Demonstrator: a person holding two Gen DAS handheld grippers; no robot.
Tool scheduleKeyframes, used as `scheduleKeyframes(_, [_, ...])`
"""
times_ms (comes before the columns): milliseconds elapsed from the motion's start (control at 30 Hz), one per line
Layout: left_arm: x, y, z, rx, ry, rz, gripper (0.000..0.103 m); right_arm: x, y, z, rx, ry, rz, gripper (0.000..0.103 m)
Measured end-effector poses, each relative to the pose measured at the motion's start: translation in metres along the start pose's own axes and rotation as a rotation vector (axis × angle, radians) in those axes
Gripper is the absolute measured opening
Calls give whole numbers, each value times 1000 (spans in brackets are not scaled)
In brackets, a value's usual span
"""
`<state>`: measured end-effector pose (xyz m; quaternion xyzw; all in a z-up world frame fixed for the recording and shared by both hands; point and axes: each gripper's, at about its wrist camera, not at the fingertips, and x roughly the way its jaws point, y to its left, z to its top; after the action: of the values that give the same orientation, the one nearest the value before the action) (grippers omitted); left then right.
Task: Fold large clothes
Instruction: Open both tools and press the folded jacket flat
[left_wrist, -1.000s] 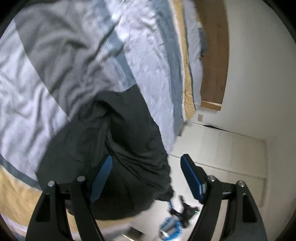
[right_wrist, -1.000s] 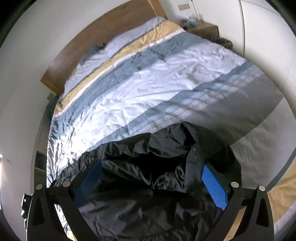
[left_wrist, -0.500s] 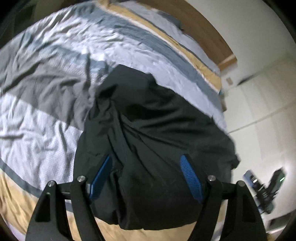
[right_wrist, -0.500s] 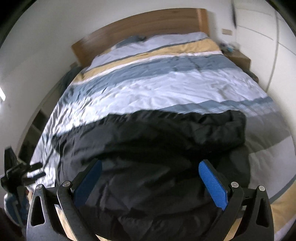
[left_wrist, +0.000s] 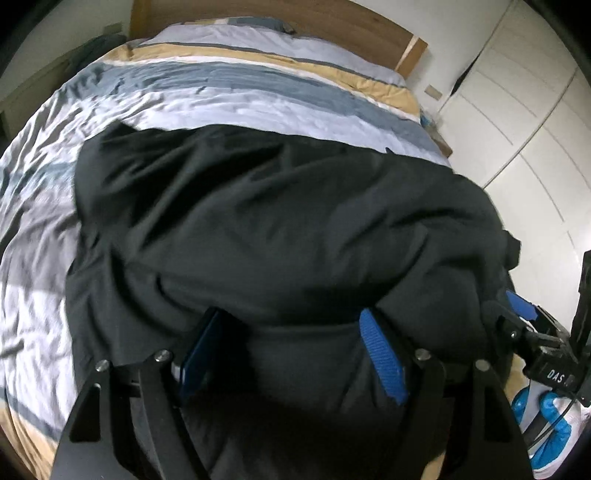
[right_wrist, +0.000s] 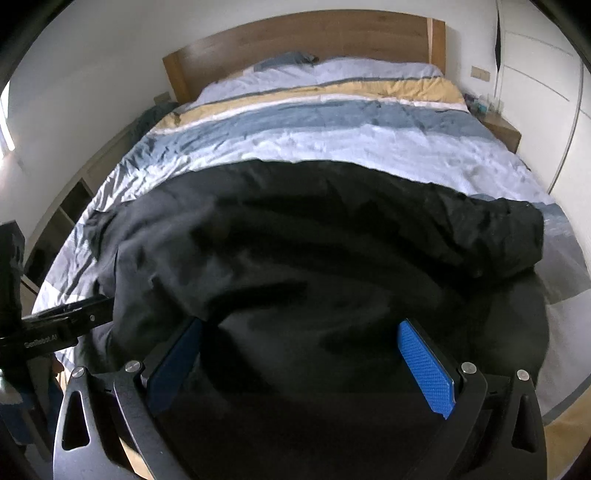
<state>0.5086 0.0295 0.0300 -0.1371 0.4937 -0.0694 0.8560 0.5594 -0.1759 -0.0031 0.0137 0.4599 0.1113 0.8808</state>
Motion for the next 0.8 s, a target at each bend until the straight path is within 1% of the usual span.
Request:
scheduleKeyframes(167, [32, -10, 28, 22, 7, 26, 75, 27, -6, 17, 4, 11, 3, 102])
scheduleKeyframes(500, [92, 6, 93, -33, 30, 44, 77, 82, -20, 60, 12, 47, -16, 103])
scheduleKeyframes(667, [116, 12, 125, -56, 37, 52, 77, 104, -26, 84, 15, 58, -26, 103])
scheduleKeyframes(800, [137, 14, 146, -54, 58, 77, 77, 122, -29, 100, 2, 69, -44, 103])
